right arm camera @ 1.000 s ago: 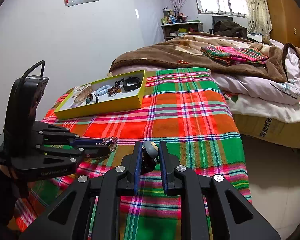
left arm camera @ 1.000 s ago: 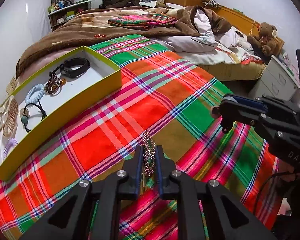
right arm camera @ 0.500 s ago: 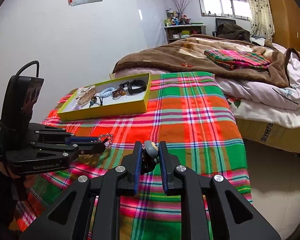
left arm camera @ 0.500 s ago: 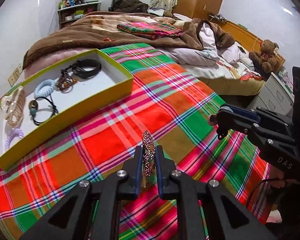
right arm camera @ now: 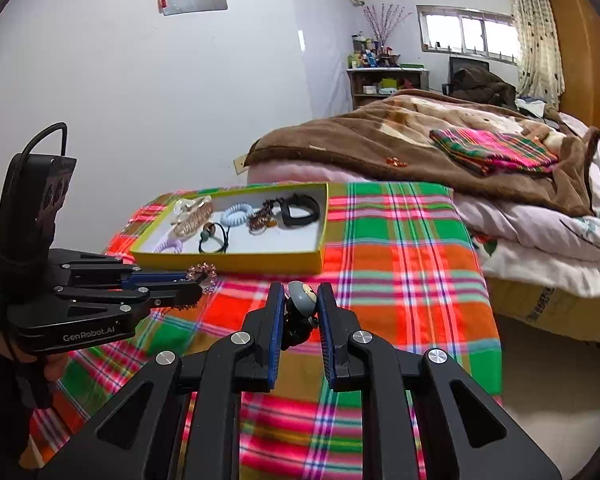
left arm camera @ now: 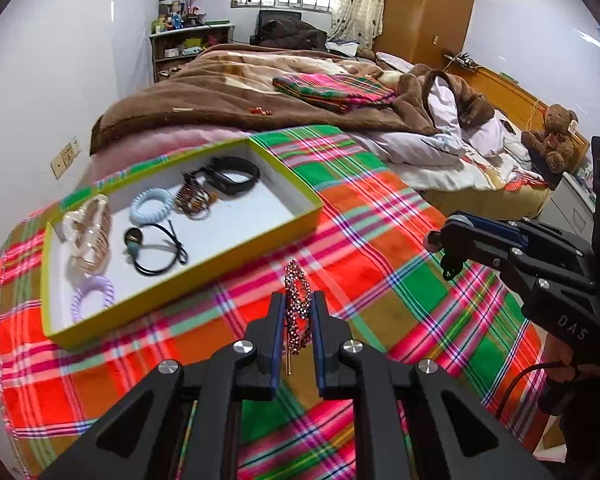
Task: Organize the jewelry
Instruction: 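Carry the rhinestone clip and ball hair tie into the yellow box with both grippers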
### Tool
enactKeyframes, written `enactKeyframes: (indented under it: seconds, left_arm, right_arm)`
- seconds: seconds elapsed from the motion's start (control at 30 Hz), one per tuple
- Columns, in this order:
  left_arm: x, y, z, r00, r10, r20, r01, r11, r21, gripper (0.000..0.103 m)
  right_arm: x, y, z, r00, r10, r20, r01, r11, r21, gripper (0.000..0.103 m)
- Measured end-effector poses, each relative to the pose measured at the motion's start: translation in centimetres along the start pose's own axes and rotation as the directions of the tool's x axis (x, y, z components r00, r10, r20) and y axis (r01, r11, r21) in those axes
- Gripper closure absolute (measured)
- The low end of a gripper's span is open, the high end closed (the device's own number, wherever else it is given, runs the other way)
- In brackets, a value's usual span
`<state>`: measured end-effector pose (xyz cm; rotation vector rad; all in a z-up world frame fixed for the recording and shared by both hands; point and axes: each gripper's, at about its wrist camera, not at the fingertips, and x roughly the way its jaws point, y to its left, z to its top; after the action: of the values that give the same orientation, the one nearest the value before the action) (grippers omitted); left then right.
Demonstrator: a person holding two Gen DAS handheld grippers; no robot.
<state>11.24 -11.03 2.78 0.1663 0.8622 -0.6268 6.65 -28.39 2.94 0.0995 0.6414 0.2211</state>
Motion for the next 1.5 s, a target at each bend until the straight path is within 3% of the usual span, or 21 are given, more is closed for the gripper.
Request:
enactKeyframes:
  seconds: [0.43, 0.8, 1.23, 1.5]
  left_arm:
    - [-1.3, 3.8, 1.9, 0.997, 0.058, 0.055, -0.055, 0.996, -0.063, 0.09]
    - [-0.2, 6.4, 3.0, 0.996, 0.055, 0.065, -0.046, 0.99, -0.136, 0.09]
    - [3.5, 6.6, 3.8, 1.0, 0.009, 0.018, -0.006, 0.985, -0.172, 0.09]
    - [6.1, 6.8, 4.1, 1.0, 0.001, -0.027, -0.006, 0.984, -0.178, 0.09]
  right_arm:
    - [3.8, 0.6, 5.0, 0.999, 0.043, 0.004, -0.043, 0.998, -0.036, 0.086]
    - [10.2, -0.6, 7.8, 0.985, 0.141, -0.103, -0.141, 0.99, 0.011, 0.086]
    - [15.7, -0.9, 8.3, 0.95, 0.193, -0.245, -0.193, 0.981, 0.023, 0.086]
    - [17.3, -0.7, 7.4, 0.942, 0.148, -0.3, -0.163, 0.986, -0.025, 0.086]
